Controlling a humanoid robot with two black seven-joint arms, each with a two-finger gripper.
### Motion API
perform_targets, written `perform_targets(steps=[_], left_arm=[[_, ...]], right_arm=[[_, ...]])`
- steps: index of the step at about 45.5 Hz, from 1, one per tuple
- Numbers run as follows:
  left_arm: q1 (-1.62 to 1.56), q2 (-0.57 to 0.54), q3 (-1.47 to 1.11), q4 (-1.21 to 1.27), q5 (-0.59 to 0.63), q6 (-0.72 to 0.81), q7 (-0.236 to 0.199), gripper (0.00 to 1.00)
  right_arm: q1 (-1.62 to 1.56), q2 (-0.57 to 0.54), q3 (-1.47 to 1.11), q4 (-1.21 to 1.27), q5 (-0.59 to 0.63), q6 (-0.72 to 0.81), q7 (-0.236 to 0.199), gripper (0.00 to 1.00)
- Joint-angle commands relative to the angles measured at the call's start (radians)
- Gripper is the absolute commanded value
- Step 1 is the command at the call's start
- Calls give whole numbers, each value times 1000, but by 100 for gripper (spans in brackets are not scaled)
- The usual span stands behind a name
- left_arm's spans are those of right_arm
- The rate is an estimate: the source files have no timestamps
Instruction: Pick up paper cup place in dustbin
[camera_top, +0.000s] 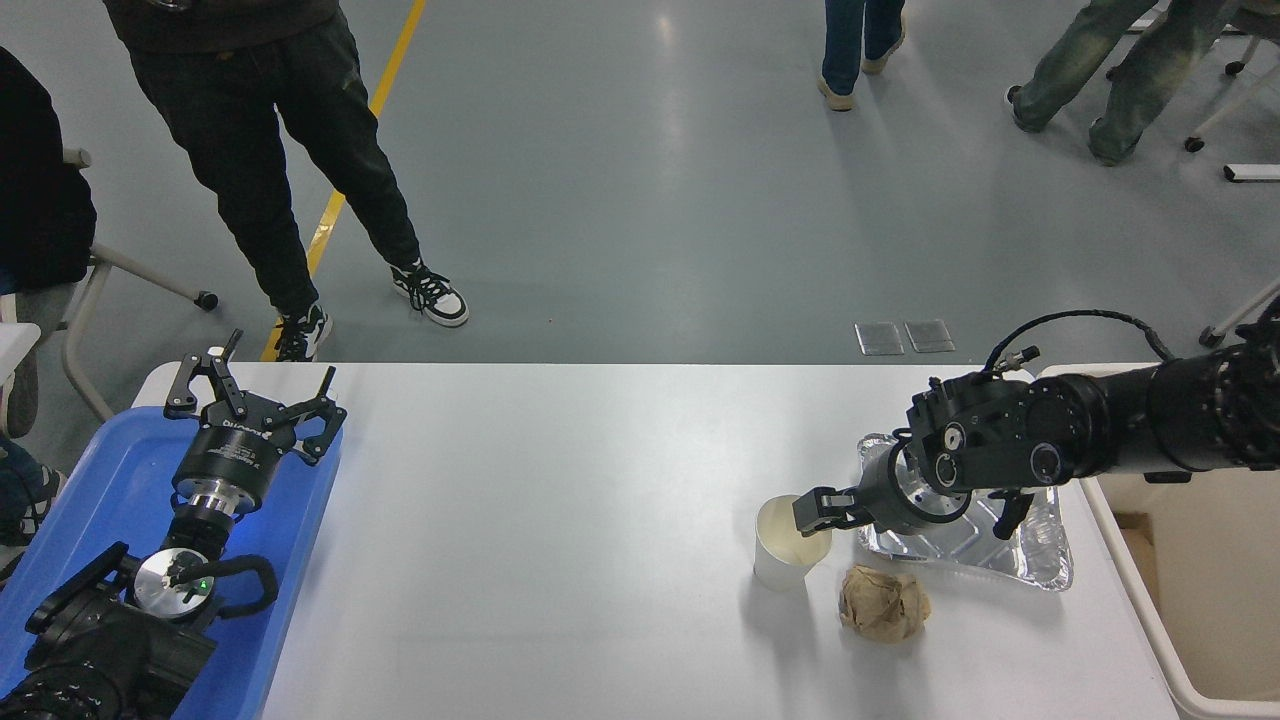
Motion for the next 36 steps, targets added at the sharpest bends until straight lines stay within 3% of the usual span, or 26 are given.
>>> perform_targets(steps=[1, 20, 36], left_arm=[[0, 0, 0, 0, 0, 0, 0, 99], [0, 0, 1, 0, 0, 0, 0, 99], [0, 0, 1, 0, 0, 0, 1, 99]], right_arm=[[-7, 0, -2, 3, 1, 7, -1, 0], [66, -32, -14, 64, 59, 22, -4, 0], [345, -102, -123, 221, 148, 85, -19, 0]])
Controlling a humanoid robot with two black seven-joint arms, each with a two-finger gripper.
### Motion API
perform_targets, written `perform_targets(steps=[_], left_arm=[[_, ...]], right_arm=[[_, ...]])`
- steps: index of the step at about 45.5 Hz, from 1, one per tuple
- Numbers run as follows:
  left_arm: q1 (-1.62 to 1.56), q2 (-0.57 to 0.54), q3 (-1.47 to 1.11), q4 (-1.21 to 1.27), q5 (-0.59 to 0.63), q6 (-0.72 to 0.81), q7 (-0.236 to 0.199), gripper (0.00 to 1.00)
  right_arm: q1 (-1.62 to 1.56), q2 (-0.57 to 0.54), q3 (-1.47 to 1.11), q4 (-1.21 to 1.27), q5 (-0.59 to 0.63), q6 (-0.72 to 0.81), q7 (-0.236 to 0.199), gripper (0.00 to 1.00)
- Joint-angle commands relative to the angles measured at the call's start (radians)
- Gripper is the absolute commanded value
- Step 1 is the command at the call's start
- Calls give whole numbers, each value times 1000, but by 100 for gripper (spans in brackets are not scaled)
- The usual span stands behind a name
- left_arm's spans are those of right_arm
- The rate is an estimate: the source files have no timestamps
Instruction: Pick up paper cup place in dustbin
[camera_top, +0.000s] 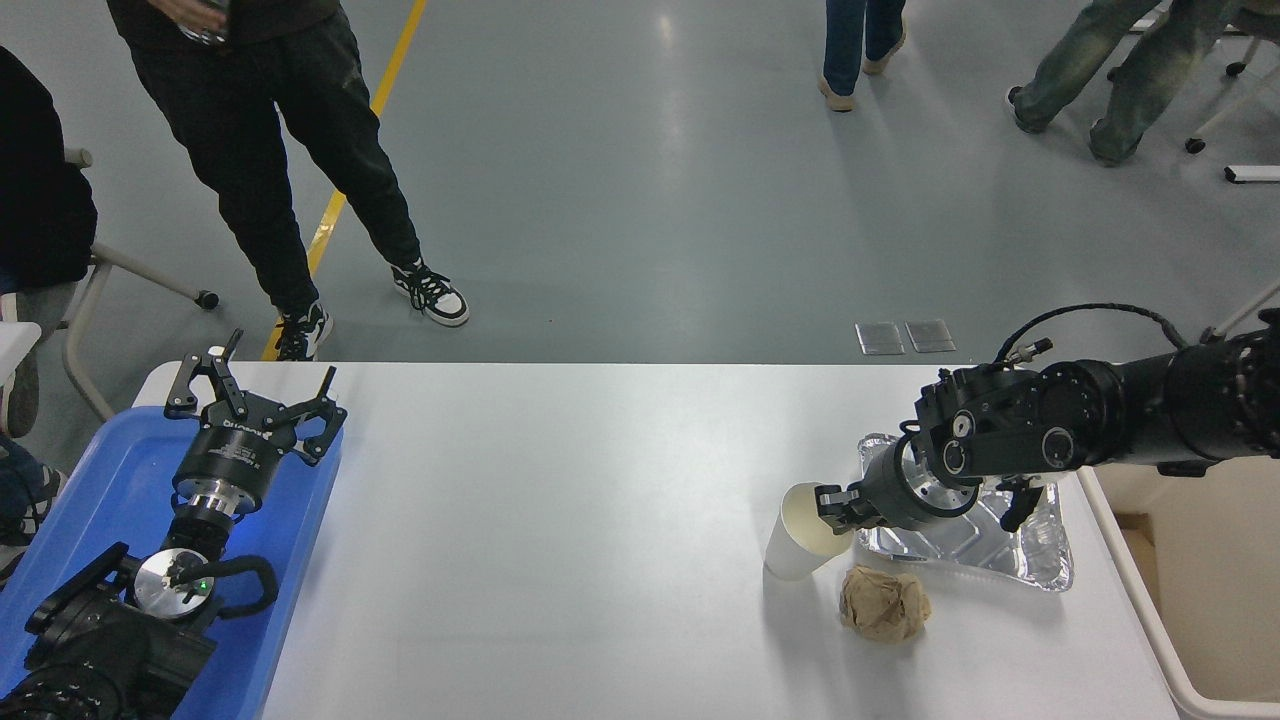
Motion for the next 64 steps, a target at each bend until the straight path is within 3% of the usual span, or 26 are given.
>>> perform_targets(steps=[1, 11, 28, 36, 46, 57, 64], left_arm=[[0, 0, 0, 0, 0, 0, 1, 99], [2, 2, -1, 0, 0, 0, 1, 99], [3, 3, -1, 0, 0, 0, -1, 99], [3, 3, -1, 0, 0, 0, -1, 99], [3, 2, -3, 0, 0, 0, -1, 99], [3, 2, -3, 0, 0, 0, -2, 99], [3, 2, -3, 0, -1, 0, -2, 99]], right_arm=[[197, -44, -86, 106, 46, 32, -6, 0], [485, -150, -166, 221, 61, 184, -5, 0], [828, -147, -346, 350, 64, 260, -5, 0], [822, -153, -410, 338, 60, 255, -5, 0], [719, -157, -585, 171, -46, 200, -3, 0], [435, -335, -636, -108, -193, 65, -2, 0], [239, -417, -591, -283, -193, -22, 1, 0]])
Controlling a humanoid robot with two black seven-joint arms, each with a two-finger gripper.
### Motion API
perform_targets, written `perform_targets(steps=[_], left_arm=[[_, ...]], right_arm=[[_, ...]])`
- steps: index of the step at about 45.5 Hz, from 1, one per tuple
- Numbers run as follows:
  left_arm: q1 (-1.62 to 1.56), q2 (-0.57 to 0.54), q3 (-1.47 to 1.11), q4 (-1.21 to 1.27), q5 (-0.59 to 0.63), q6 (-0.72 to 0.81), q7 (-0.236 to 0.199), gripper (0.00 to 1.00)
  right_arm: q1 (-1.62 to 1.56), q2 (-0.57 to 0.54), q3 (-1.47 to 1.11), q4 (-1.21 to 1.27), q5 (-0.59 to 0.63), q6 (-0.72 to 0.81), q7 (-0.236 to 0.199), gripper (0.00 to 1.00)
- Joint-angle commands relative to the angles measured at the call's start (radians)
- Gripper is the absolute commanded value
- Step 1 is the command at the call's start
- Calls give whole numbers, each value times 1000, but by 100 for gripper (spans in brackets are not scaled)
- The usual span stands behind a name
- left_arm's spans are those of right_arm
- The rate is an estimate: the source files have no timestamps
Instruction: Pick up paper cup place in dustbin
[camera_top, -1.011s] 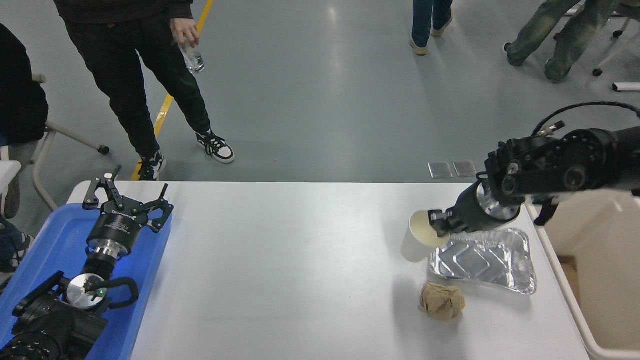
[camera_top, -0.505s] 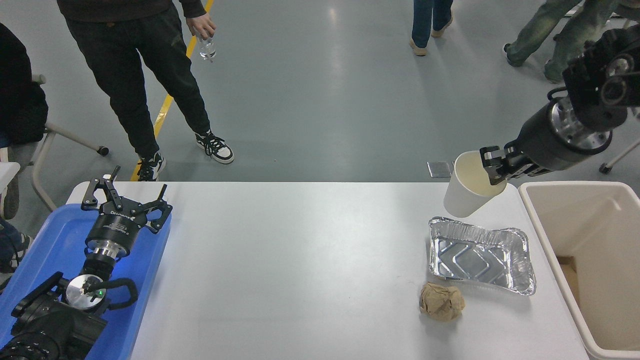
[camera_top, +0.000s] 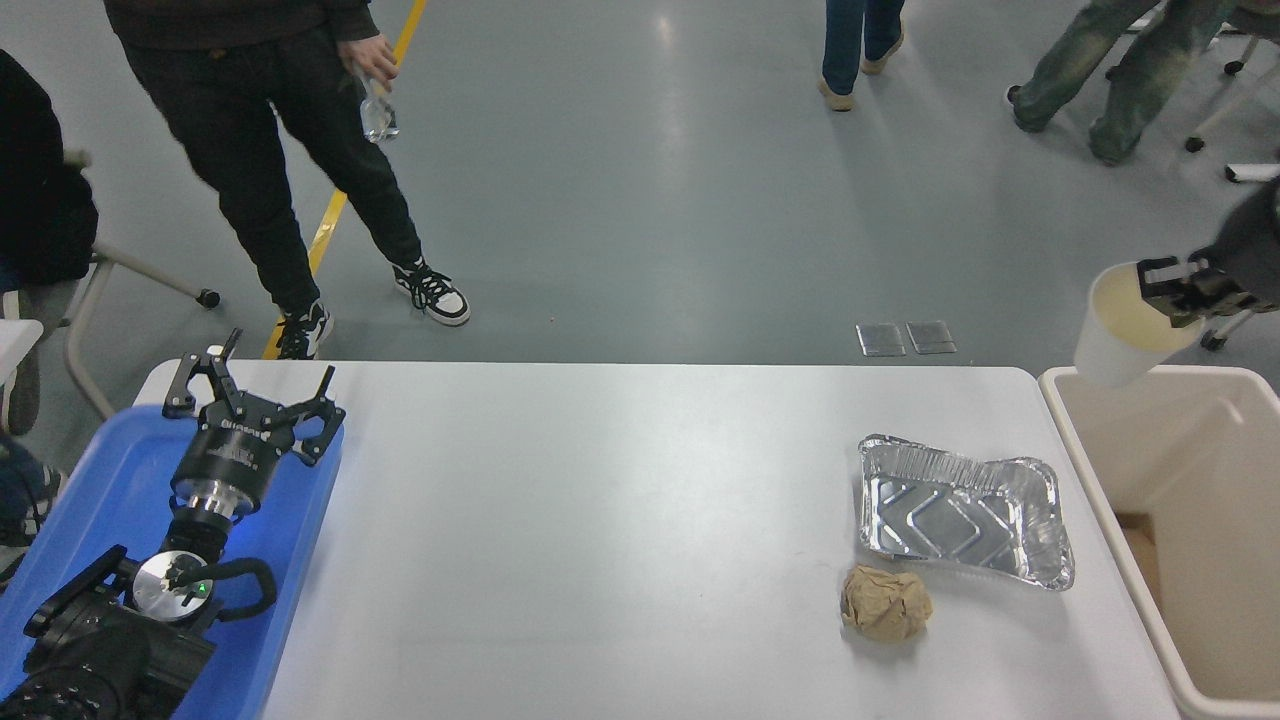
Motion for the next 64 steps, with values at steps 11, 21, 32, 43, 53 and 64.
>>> perform_targets(steps=[11, 21, 32, 43, 53, 64], left_arm=[[-1, 0, 0, 0, -1, 0, -1, 99], [-1, 0, 0, 0, 0, 0, -1, 99], [-1, 0, 0, 0, 0, 0, -1, 99], [-1, -2, 0, 0, -1, 0, -1, 99], [-1, -2, 0, 0, -1, 0, -1, 99], [-1, -2, 0, 0, -1, 0, -1, 99]], right_arm=[[-759, -177, 361, -570, -43, -309, 0, 0], [-1178, -123, 733, -806, -43, -430, -1, 0], [-1362, 0, 864, -900, 43, -479, -3, 0], [-1428, 69, 864, -943, 127, -496, -1, 0], [-1438, 69, 860, -937, 129, -496, 0, 0], [-1375, 9, 847, -825, 111, -470, 7, 100]])
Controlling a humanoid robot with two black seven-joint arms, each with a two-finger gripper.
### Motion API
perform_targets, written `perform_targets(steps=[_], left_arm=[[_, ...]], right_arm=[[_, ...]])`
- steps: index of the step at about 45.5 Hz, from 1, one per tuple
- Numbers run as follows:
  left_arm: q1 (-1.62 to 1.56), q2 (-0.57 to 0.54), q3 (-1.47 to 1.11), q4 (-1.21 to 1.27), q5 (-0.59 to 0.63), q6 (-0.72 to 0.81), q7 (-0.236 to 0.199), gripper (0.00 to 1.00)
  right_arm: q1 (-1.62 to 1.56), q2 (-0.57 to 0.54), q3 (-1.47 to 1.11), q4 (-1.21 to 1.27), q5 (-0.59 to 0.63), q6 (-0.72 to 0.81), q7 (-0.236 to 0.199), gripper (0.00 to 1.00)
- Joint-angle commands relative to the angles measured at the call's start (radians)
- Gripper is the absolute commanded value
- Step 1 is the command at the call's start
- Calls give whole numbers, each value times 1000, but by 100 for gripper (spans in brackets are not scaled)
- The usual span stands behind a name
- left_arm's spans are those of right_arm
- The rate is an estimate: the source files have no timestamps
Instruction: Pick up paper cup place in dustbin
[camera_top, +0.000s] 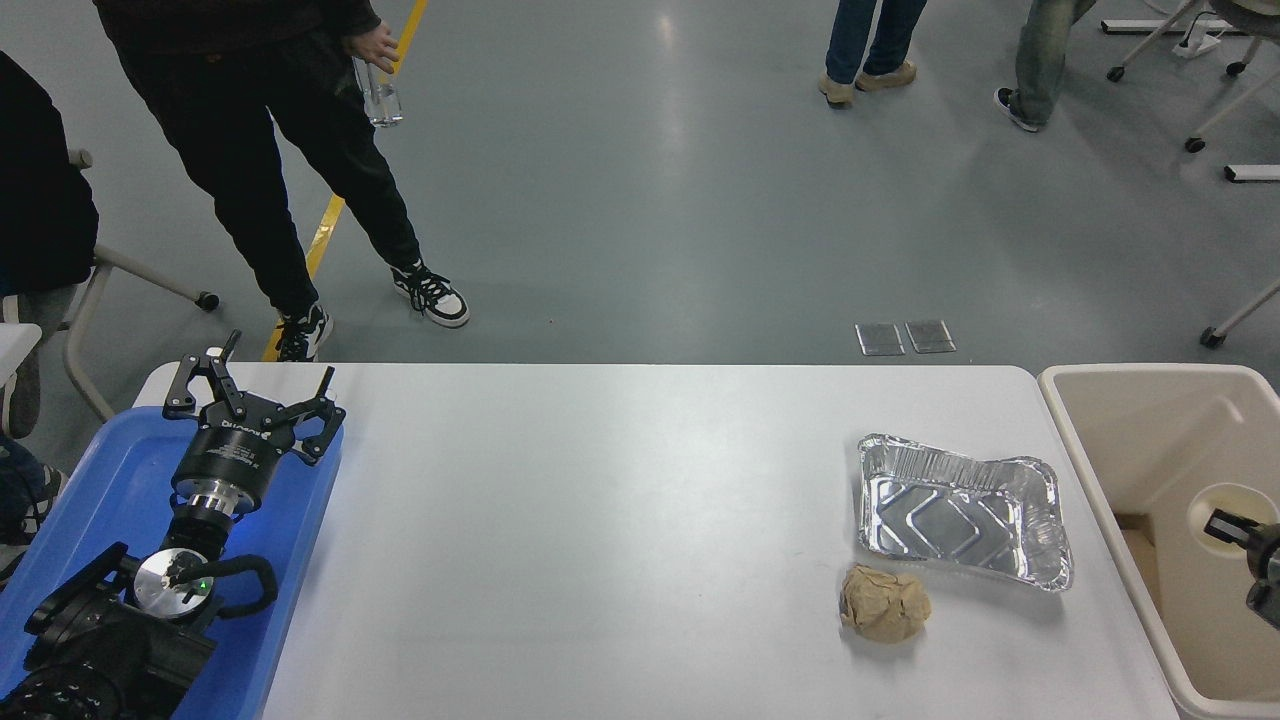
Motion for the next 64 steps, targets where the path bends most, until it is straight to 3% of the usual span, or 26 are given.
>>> perform_targets(steps=[1, 13, 19, 28, 41, 50, 64], left_arm=[[0, 0, 0, 0, 0, 0, 0, 99], [0, 0, 0, 0, 1, 0, 1, 99], [0, 0, 0, 0, 1, 0, 2, 99], [-2, 0, 2, 0, 1, 0, 2, 99], [-1, 0, 2, 0, 1, 0, 2, 99], [0, 0, 2, 0, 1, 0, 2, 99], [0, 0, 0, 0, 0, 0, 0, 99]], right_arm=[[51, -56, -8, 91, -3, 24, 5, 100], [329, -163, -154, 310, -41, 38, -1, 100], [557, -171, -307, 443, -35, 50, -5, 100], [954, -152, -517, 721, -35, 188, -5, 100], [1371, 19, -602, 1042, -30, 476, -5, 100], [1444, 156, -613, 1158, -10, 530, -5, 100], [1477, 394, -533, 1157, 230, 688, -4, 100]])
